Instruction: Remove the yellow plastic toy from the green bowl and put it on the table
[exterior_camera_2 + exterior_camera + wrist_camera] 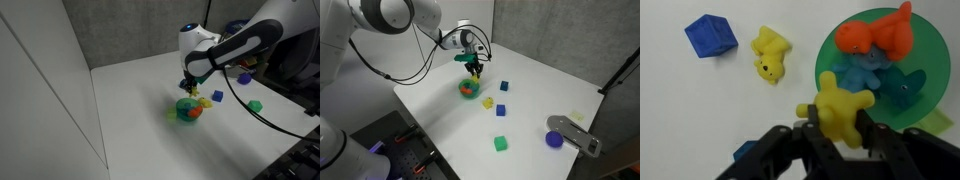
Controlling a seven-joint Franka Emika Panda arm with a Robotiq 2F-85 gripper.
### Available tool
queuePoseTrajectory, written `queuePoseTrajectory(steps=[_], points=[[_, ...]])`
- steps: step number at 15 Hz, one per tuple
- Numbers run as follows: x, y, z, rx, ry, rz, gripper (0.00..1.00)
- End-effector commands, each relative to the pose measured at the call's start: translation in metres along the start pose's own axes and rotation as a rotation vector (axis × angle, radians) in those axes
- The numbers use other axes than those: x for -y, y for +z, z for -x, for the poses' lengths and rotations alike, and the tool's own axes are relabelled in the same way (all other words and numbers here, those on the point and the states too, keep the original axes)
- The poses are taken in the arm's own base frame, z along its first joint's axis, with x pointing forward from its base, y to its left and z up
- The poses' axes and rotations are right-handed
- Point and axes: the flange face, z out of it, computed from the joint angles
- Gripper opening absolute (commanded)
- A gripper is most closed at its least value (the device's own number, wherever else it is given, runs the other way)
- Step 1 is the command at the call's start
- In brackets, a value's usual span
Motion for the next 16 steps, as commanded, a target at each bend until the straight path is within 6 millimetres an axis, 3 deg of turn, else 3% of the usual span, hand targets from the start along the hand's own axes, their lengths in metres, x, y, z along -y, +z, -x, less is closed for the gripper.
queuePoseTrajectory(steps=[1, 6, 7, 8, 13, 16], points=[[-0.035, -0.012, 0.018, 0.037, 0.070, 0.026, 0.14], [-0.083, -0.003, 0.058, 0.102, 0.146, 0.021, 0.14], [-0.091, 0.000, 0.067, 0.115, 0.160, 0.018, 0.63], [-0.097, 0.002, 0.076, 0.128, 0.172, 0.010, 0.65], [-0.118, 0.002, 0.111, 0.188, 0.208, -0.016, 1.00], [-0.121, -0.024, 0.128, 0.198, 0.202, -0.046, 1.00]])
